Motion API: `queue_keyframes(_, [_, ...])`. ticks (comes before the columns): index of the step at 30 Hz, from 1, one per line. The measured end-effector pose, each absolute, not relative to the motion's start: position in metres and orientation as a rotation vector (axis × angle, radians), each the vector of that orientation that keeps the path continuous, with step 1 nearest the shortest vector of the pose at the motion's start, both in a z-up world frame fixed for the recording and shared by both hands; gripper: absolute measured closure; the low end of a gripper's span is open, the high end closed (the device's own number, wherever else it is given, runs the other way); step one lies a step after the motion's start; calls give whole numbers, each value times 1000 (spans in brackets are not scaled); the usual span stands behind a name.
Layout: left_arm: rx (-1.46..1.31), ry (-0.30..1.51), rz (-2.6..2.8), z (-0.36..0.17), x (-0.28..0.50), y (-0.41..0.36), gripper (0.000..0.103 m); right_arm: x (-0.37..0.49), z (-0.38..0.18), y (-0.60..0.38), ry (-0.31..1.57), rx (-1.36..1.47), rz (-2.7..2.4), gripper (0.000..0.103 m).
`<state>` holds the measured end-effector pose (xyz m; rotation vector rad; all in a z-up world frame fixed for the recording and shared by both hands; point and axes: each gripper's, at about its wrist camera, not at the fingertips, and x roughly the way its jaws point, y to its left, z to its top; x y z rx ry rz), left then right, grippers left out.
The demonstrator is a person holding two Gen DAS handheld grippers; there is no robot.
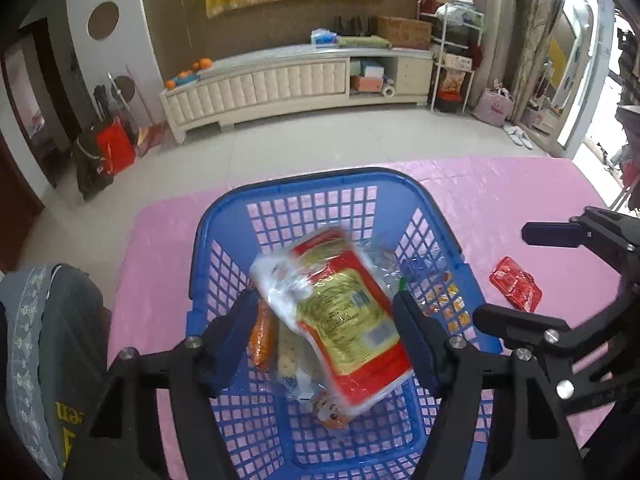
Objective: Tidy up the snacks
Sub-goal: 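Open right tool to drop the cracker pack while left tool releases the sausage packet, then move both tools from the basket toward the remaining snacks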
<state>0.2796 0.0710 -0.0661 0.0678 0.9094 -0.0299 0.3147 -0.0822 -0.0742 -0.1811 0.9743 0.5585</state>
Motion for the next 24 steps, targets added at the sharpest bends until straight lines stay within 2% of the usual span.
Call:
queue_keyframes(8, [69, 917, -56, -62, 251, 67, 30, 301, -68, -93, 975, -147, 554, 9])
queue_keyframes(17, [88, 851, -78, -23, 215, 42, 22, 269, -34, -120, 921, -119, 536, 9])
queue_keyframes(24, [107, 823, -108, -4, 201, 5, 22, 248, -12, -154, 884, -94, 494, 9])
